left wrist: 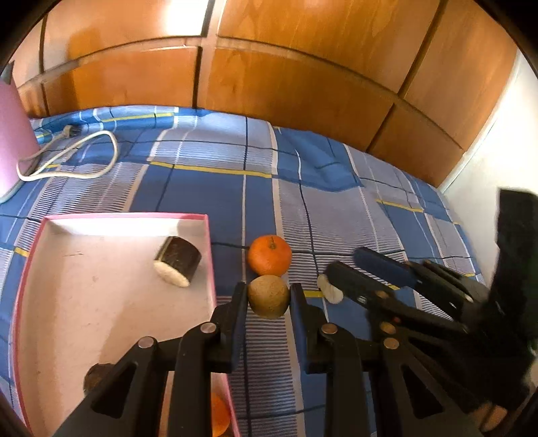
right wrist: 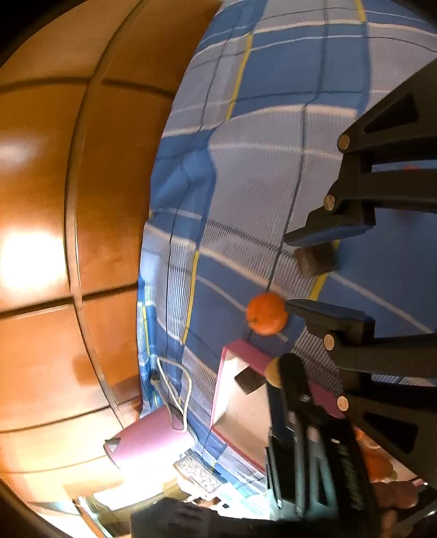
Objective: Organize fruits
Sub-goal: 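Grasp the kiwi with the left tool while the right tool approaches the tangerine, then carry the kiwi into the tray and open the left tool while the right tool grasps the tangerine, then carry the tangerine into the tray and open the right tool, then grasp the red tomato with the right tool while the left tool moves to the dark slice, then grasp the dark cylindrical slice with the left tool, then carry the dark slice into the tray and open the left tool while the right tool carries the tomato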
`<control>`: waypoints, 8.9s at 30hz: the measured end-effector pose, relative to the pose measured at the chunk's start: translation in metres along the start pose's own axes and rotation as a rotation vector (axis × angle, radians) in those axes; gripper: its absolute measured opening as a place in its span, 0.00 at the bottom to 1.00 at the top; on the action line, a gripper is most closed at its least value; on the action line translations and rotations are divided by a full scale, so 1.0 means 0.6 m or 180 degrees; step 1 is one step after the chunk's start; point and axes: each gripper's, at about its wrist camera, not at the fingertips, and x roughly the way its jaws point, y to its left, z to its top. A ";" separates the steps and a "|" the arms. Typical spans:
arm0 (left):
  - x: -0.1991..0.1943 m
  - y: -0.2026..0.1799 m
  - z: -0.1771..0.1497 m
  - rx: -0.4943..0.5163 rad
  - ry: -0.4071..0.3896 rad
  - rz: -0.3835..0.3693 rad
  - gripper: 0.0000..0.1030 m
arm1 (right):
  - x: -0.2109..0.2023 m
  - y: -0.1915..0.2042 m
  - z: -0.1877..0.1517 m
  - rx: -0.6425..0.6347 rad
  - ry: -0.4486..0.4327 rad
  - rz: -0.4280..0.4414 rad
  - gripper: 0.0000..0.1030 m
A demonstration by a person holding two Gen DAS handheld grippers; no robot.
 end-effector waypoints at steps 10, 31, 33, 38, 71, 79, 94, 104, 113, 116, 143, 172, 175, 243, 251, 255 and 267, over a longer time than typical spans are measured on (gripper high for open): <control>-0.040 0.040 -0.008 -0.0177 -0.0101 0.0009 0.24 | 0.080 0.046 0.031 -0.0409 0.0298 0.0109 0.34; -0.099 0.092 -0.037 -0.0382 -0.0201 0.0159 0.24 | 0.079 0.074 0.007 -0.0466 0.0461 0.0065 0.37; -0.106 0.100 -0.044 -0.0415 -0.0209 0.0189 0.24 | 0.065 0.082 -0.006 -0.0487 0.0481 0.0097 0.37; -0.128 0.118 -0.063 -0.0452 -0.0252 0.0278 0.25 | 0.029 0.091 -0.051 -0.0487 0.0523 0.0073 0.37; -0.131 0.211 -0.087 -0.0451 -0.0203 0.0728 0.26 | -0.040 0.084 -0.140 -0.0132 0.0267 -0.0249 0.37; -0.139 0.195 -0.105 -0.0427 -0.0228 0.0774 0.45 | -0.040 0.086 -0.142 -0.0124 0.0254 -0.0271 0.37; -0.213 0.165 -0.146 -0.0332 -0.0468 0.0885 0.46 | -0.049 0.102 -0.126 -0.0098 0.0213 -0.0216 0.37; -0.225 0.160 -0.178 -0.0388 -0.0480 0.0844 0.46 | -0.069 0.167 -0.093 -0.0281 0.0084 0.0049 0.37; -0.223 0.165 -0.191 -0.0458 -0.0453 0.0814 0.45 | -0.058 0.214 -0.057 -0.0411 0.0074 0.0190 0.37; -0.224 0.169 -0.191 -0.0478 -0.0467 0.0809 0.46 | -0.045 0.227 -0.041 -0.0437 0.0082 0.0199 0.37; -0.231 0.175 -0.193 -0.0542 -0.0486 0.0825 0.56 | -0.019 0.258 -0.053 -0.0456 0.0160 0.0306 0.39; -0.206 0.088 -0.170 0.0075 -0.0342 0.0421 0.56 | -0.119 0.009 -0.136 0.0600 -0.0006 -0.0481 0.39; -0.195 0.071 -0.158 0.0187 -0.0295 0.0329 0.56 | -0.122 -0.042 -0.150 0.0812 0.0031 -0.0638 0.39; -0.020 -0.075 -0.035 0.0149 0.0158 0.0011 0.36 | -0.067 -0.047 -0.146 0.0455 0.0134 -0.0492 0.28; -0.095 -0.034 -0.064 0.0167 -0.0053 0.0109 0.36 | -0.078 0.000 -0.135 0.0290 0.0081 -0.0349 0.28; -0.130 -0.004 -0.077 0.0124 -0.0145 0.0178 0.36 | -0.082 0.030 -0.125 0.0205 0.0072 -0.0206 0.28; -0.217 0.097 -0.131 -0.0141 -0.0365 0.0434 0.36 | -0.082 0.141 -0.087 -0.0173 0.0089 0.0241 0.28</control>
